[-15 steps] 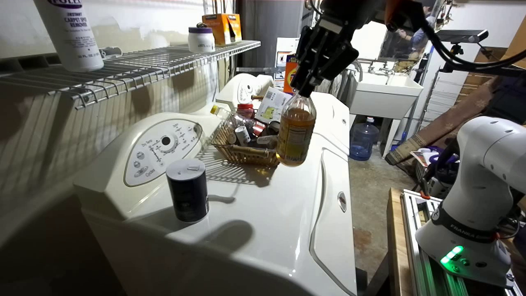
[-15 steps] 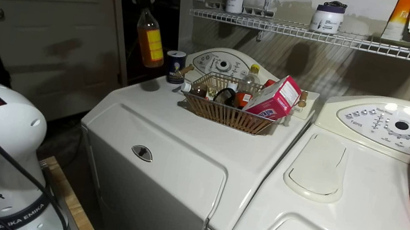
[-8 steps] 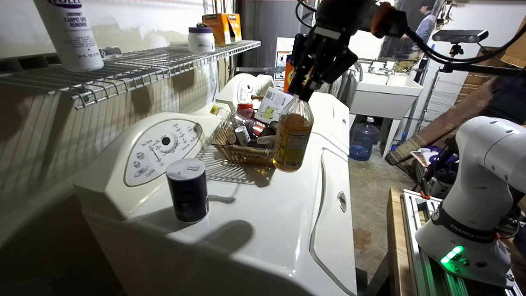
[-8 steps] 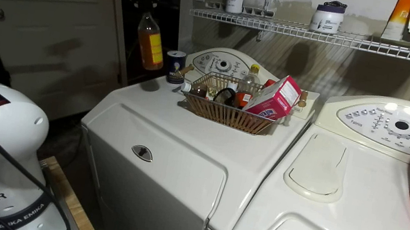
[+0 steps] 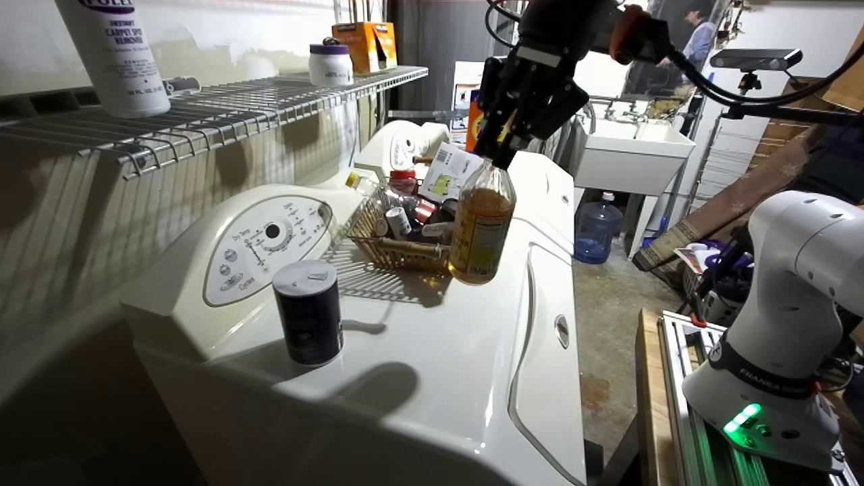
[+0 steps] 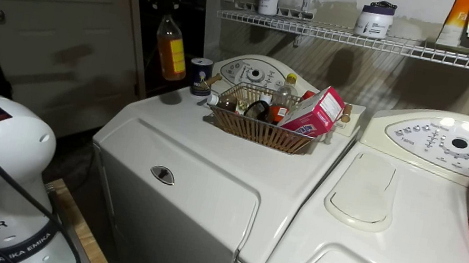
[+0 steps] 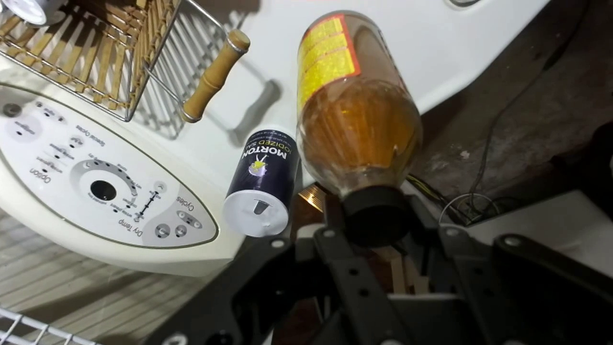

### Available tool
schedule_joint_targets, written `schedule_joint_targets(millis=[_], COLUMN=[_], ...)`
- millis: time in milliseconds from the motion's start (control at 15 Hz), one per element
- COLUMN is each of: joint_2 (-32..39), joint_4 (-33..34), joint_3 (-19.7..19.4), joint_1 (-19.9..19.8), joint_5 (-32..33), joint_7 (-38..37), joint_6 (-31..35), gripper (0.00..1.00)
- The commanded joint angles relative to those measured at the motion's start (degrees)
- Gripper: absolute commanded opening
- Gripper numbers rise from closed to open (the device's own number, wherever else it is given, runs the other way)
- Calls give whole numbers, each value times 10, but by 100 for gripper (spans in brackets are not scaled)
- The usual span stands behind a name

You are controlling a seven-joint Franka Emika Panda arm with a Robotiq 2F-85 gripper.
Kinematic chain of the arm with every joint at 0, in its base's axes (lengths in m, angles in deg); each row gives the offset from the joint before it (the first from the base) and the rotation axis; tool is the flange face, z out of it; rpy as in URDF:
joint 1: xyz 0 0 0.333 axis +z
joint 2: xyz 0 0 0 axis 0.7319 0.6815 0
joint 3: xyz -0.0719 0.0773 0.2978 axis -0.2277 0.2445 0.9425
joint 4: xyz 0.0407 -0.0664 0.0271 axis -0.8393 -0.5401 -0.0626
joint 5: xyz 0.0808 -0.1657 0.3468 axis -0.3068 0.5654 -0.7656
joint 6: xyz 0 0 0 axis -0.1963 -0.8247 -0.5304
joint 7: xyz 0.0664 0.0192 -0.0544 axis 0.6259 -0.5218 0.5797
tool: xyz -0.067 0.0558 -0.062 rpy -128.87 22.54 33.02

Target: Remove the big glass container from the basket and put it on the table

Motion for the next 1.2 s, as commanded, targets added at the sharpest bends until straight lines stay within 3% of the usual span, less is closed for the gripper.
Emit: schedule_joint_targets(millis=[0, 333, 600, 800, 1133], joint_2=[12, 44, 77, 101, 141], joint_4=[0, 0, 1, -1, 7], joint_3=[4, 8, 3, -4, -18], joint_1=[0, 6, 13, 15, 21], joint_5=[-24, -39, -47, -70, -195], joint_7=[15, 41, 123, 209, 399], joint_6=[15, 51, 97, 125, 148], gripper=[10, 10, 10, 10, 10])
